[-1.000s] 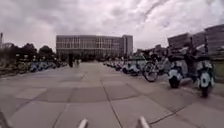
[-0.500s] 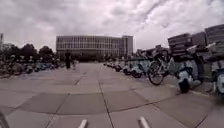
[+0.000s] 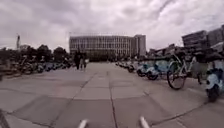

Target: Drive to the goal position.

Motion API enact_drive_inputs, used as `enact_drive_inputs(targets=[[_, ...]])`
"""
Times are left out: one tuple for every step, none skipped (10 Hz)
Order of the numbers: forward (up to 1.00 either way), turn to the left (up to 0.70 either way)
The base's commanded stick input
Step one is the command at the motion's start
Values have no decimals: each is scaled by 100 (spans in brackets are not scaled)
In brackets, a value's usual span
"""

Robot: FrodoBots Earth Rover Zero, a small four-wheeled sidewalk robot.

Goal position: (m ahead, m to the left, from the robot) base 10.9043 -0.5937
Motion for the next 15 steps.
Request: enact_drive_inputs(targets=[[70, 35], [70, 35], [70, 35], [70, 26], [70, 11], [70, 0], [70, 0], [70, -13], [70, -24], [70, -31], [70, -35], [70, -35], [70, -35], [70, -35], [70, -35]])
